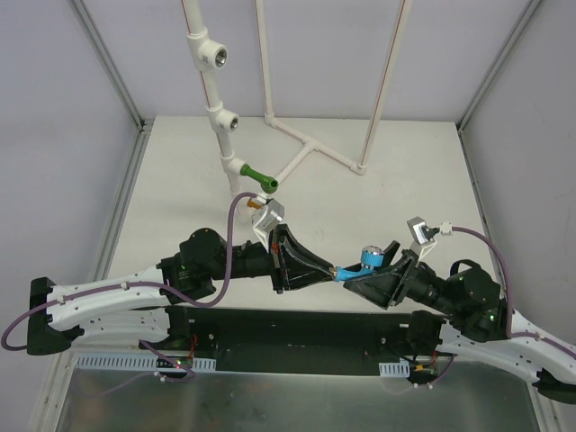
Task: Install the water faucets
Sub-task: Pick up the water faucet from the center of the board.
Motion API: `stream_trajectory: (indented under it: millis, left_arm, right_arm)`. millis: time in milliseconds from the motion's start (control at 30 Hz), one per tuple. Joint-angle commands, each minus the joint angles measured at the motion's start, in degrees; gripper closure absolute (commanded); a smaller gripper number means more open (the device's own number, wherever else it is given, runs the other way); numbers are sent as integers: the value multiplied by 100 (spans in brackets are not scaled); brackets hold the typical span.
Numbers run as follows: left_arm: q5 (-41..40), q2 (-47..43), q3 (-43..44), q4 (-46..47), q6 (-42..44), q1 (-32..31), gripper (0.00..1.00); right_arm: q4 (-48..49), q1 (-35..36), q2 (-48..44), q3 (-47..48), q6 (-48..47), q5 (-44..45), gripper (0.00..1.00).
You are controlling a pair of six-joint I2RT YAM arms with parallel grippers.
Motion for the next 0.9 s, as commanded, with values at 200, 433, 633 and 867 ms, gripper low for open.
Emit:
stream_trajectory:
  millis: [200,433,633,867]
  left_arm:
    - [181,-153,77,333,-38,9,100]
    - [251,-101,85,342,-47,18,100]
    - [304,-101,76,324,-73,18,100]
    - [356,-83,103,263,-91,18,100]
  right_arm:
    - [-271,14,-251,246,-221,160,30]
    - [-299,22,-225,352,-274,178,30]
    - [-290,22,-251,396,-318,213,31]
    - [-343,22,-181,563,-432,169,29]
